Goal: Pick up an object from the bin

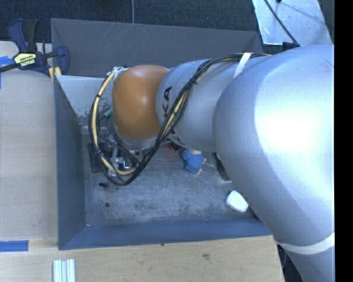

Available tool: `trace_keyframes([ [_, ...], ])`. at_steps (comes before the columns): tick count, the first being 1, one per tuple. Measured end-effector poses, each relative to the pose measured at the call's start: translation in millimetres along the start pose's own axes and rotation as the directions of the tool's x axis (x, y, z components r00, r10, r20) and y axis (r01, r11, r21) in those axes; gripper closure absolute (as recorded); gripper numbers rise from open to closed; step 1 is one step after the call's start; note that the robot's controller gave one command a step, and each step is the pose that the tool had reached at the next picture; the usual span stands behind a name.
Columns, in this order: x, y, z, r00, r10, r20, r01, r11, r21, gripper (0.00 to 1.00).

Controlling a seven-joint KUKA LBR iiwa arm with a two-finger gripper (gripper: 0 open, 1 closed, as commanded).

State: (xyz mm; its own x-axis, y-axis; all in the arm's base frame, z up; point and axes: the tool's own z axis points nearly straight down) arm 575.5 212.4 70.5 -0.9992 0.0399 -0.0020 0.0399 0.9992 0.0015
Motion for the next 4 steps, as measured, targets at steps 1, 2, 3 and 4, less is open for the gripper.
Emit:
trace_keyframes([
  [1, -0.8, -1, 0, 1.0, 0.001, 0.001, -0.001, 1.0, -0.001, 0.0],
  [2, -1.5, -1, 0, 1.0, 0.003, 0.002, -0.003, 1.0, -0.001, 0.0],
  [3, -1.8, -1, -1, 1.0, 0.003, 0.003, -0.003, 1.0, -0.002, 1.0],
  [4, -3.4, -1, -23, 1.0, 0.005, 0.004, -0.005, 1.0, -0.001, 1.0],
])
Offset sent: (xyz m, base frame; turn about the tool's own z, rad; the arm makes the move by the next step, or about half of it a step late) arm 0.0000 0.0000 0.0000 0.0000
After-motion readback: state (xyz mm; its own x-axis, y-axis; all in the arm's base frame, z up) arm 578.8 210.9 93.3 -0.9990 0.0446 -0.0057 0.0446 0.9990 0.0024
